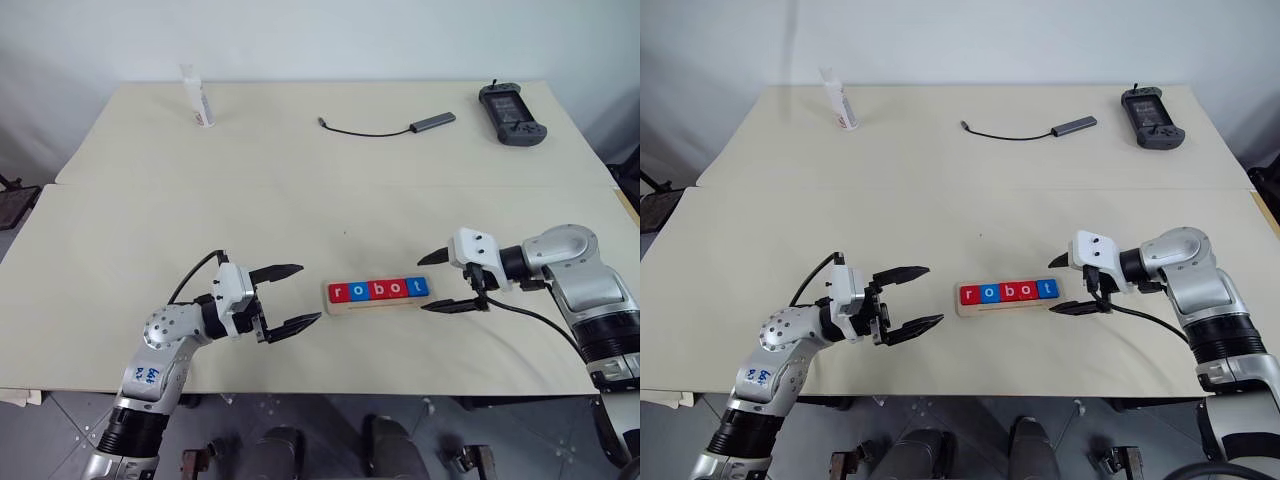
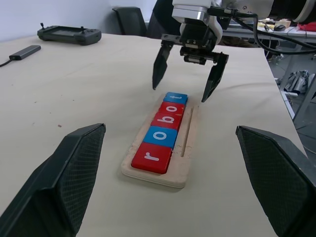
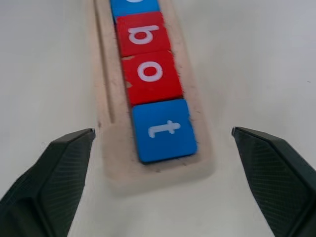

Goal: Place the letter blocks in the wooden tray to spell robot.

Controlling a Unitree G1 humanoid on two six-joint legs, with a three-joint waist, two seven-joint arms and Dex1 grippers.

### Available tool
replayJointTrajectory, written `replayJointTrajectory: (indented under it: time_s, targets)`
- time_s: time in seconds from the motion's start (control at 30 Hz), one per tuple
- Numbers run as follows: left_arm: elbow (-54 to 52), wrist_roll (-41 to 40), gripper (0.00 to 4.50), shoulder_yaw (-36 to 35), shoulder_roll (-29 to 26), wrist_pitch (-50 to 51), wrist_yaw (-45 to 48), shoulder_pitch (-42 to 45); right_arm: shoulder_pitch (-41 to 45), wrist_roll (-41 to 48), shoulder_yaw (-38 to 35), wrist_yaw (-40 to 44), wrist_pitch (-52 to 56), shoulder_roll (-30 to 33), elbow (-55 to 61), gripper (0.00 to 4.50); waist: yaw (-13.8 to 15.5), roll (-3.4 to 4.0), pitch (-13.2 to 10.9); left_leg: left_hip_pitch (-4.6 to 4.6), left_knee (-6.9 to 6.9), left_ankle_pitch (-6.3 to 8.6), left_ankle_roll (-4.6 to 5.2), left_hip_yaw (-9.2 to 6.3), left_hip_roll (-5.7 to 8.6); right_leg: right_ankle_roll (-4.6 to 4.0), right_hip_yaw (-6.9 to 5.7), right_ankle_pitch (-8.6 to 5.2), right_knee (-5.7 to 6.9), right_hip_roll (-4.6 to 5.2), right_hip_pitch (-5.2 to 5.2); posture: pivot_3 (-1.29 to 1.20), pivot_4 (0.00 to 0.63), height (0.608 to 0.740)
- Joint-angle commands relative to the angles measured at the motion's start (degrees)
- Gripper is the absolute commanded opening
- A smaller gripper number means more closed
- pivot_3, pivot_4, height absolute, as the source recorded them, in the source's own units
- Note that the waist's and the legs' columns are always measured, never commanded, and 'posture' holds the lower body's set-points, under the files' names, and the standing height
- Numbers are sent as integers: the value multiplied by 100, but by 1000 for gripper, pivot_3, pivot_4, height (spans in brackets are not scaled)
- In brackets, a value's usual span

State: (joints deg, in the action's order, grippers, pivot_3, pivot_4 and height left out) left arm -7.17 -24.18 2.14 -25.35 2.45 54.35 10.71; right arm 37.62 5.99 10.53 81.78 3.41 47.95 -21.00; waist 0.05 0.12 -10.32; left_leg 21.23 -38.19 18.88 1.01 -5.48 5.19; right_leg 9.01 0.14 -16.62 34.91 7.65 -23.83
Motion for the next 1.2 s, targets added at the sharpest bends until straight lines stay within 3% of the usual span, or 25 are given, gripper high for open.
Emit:
replayJointTrajectory:
  time_s: [0.03, 0.3, 0.53, 0.7, 0.97, 1.2]
  targets:
    - [-123, -7, 4500, -84, -13, -140, 9, -44, -8, 136, -357, -33, -14, 232, 74, 4487, 3, 0, 0, 0, 0, 0, 0, 0, 0, 0, 0, 0, 0, 0, 0, 0, 150, 740]
    - [-11, 27, 4500, -116, -49, -196, 18, -59, -188, -62, -632, -586, -250, 326, -337, 4487, 4, 0, 0, 0, 0, 0, 0, 0, 1, 0, 1, 0, 0, 0, 1, 0, 150, 740]
    - [114, 8, 4500, -137, -136, -228, 108, -11, -295, -147, -737, -1409, -775, -52, -739, 4487, -36, 1, 1, -3, 1, 0, 0, 6, -2, 0, 3, 0, 2, -2, 0, 0, 150, 740]
    - [159, -2, 4500, -159, -174, -227, 125, 30, -205, -156, -701, -1308, -830, -72, -820, 2873, -13, 1, 0, -4, -1, -1, -1, 6, -2, 0, 3, 0, 4, -3, 0, 0, 150, 740]
    - [97, -8, 4500, -174, -159, -173, 65, 34, 329, -530, -581, -1894, -1408, -544, -1616, 129, -32, 1, 1, -4, 1, -1, -2, 6, -5, 0, 3, 0, 4, -7, -1, 0, 150, 740]
    - [-34, -14, 4500, -169, -177, -96, 3, 11, 339, -497, -332, -1252, -1105, -695, -1490, 53, -21, 1, 1, -2, 1, -2, -2, 2, -2, -1, 0, -1, 11, -3, 1, 0, 150, 740]
